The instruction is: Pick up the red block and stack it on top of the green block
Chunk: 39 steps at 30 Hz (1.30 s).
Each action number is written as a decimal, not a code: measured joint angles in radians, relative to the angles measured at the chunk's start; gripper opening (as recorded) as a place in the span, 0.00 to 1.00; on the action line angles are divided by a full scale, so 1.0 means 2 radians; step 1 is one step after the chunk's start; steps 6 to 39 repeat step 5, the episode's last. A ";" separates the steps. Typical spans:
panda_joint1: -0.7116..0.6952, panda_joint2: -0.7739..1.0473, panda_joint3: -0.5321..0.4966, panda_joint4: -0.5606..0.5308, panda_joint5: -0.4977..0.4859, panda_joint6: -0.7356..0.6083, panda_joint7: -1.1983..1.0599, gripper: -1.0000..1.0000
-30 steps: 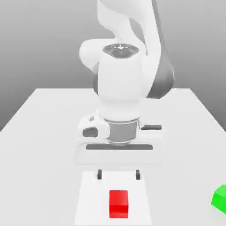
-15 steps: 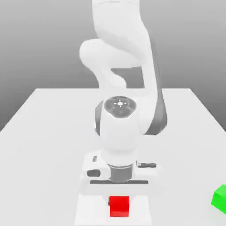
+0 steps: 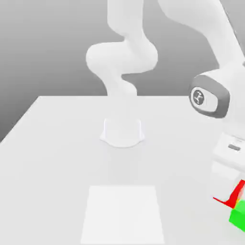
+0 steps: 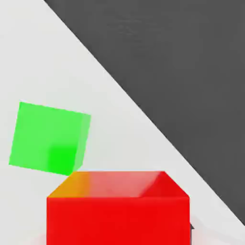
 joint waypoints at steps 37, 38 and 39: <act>0.014 0.029 -0.009 0.006 -0.019 0.022 0.007 1.00; 0.014 0.029 -0.009 0.006 -0.019 0.022 0.007 1.00; 0.014 0.029 -0.009 0.006 -0.019 0.022 0.007 1.00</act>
